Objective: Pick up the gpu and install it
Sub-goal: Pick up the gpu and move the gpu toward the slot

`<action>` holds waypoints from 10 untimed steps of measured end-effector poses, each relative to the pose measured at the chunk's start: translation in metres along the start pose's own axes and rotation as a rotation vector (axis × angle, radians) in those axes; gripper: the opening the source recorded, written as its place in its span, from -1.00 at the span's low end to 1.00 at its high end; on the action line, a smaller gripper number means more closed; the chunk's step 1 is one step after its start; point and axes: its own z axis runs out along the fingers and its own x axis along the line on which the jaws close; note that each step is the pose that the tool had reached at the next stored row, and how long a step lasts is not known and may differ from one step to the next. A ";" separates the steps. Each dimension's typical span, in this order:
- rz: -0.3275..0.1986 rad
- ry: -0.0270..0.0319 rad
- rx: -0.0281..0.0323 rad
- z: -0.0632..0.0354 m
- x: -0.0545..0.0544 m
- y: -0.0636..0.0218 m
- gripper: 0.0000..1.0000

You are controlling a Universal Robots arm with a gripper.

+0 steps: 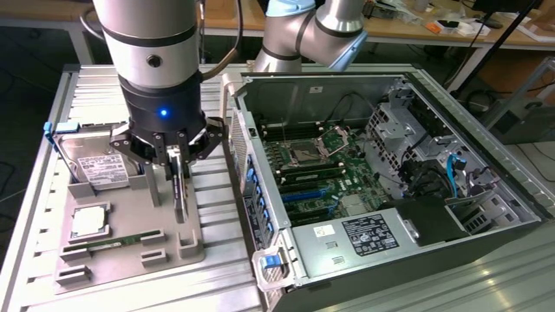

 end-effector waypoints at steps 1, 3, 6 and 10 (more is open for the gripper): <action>0.000 0.0000 0.0000 -0.0014 0.000 0.0001 -0.47; 0.000 0.0000 -0.0001 -0.0048 0.000 0.0002 -0.47; 0.000 0.0000 0.0000 -0.0104 0.000 0.0005 -0.47; 0.000 0.0000 0.0000 -0.0152 0.000 0.0007 -0.47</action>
